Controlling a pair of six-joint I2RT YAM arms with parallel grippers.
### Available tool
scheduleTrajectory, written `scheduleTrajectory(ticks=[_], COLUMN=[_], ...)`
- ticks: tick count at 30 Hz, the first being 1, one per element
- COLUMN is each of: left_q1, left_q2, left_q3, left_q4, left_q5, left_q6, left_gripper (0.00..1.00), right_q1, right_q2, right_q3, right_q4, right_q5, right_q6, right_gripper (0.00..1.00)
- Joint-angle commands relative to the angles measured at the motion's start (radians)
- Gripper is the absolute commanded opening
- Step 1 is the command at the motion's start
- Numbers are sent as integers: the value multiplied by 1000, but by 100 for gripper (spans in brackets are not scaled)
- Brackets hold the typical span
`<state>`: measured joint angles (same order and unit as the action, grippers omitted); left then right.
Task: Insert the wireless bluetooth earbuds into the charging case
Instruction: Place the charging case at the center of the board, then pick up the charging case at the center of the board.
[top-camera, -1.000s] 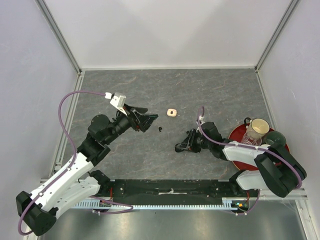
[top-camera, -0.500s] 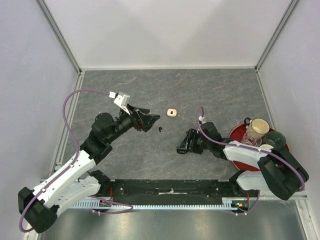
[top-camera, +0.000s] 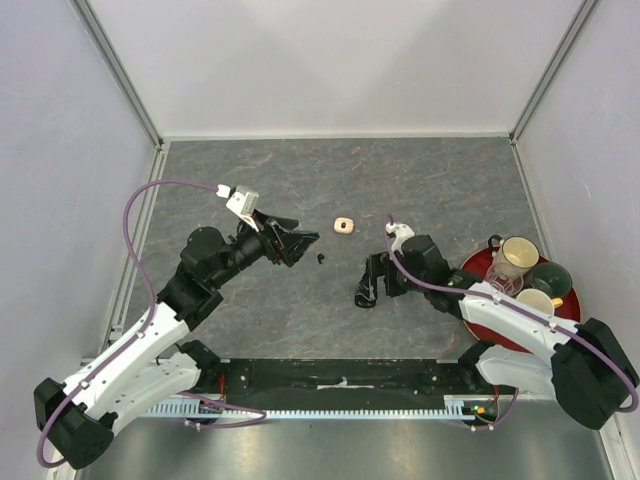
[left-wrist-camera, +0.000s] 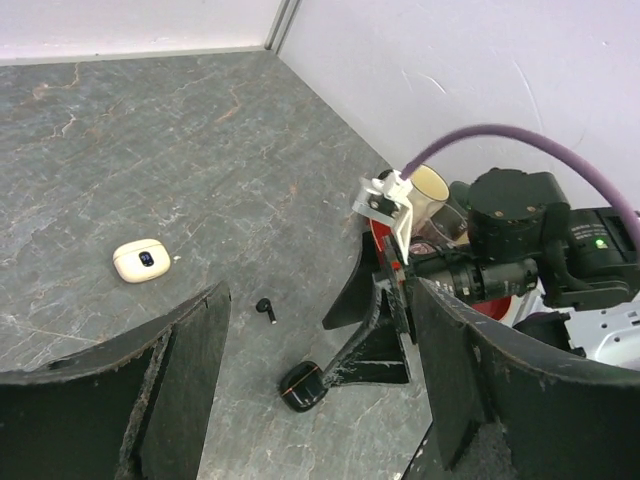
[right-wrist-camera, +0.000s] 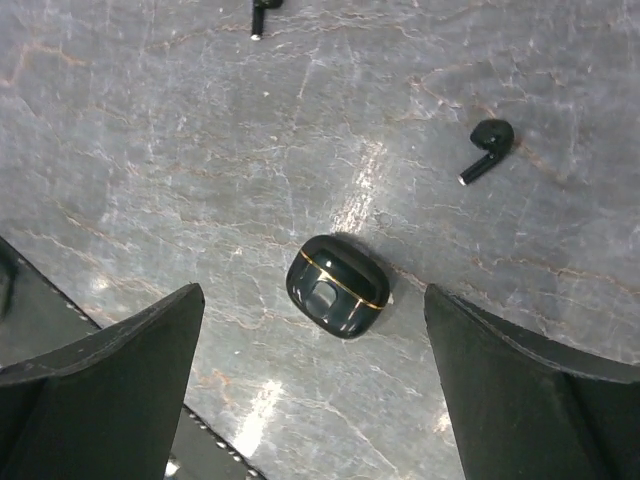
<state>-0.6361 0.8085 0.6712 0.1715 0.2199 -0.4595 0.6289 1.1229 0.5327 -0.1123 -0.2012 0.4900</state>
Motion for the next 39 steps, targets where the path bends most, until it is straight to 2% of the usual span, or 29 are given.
scheduleTrajectory(ticks=[1, 4, 5, 6, 14, 16, 20, 25, 30, 39], left_q1=[1, 1, 1, 1, 1, 1, 1, 1, 1, 1], left_q2=[-32, -48, -51, -54, -97, -109, -135, -149, -152, -163], left_q3=[41, 33, 28, 27, 4, -2, -27, -41, -50, -51], left_q4=[-24, -30, -33, -41, -49, -58, -64, -70, -64, -72], left_q5=[21, 22, 24, 27, 29, 33, 19, 12, 7, -8], left_q6=[77, 94, 102, 105, 127, 139, 150, 173, 179, 188], left_gripper=[80, 80, 80, 80, 80, 80, 80, 80, 80, 80], right_q1=[97, 112, 112, 109, 146, 147, 160, 161, 161, 161], right_q2=[-64, -90, -92, -68, 44, 58, 86, 97, 141, 202], right_q3=[3, 6, 9, 22, 113, 116, 127, 128, 136, 98], right_q4=[36, 43, 46, 21, -138, -147, -233, -241, -205, -89], right_q5=[226, 253, 255, 246, 204, 131, 82, -1, -21, -64], right_q6=[-224, -368, -370, -443, -648, -675, -844, -930, -1010, -1028], right_gripper=[98, 98, 98, 98, 98, 98, 95, 94, 89, 81])
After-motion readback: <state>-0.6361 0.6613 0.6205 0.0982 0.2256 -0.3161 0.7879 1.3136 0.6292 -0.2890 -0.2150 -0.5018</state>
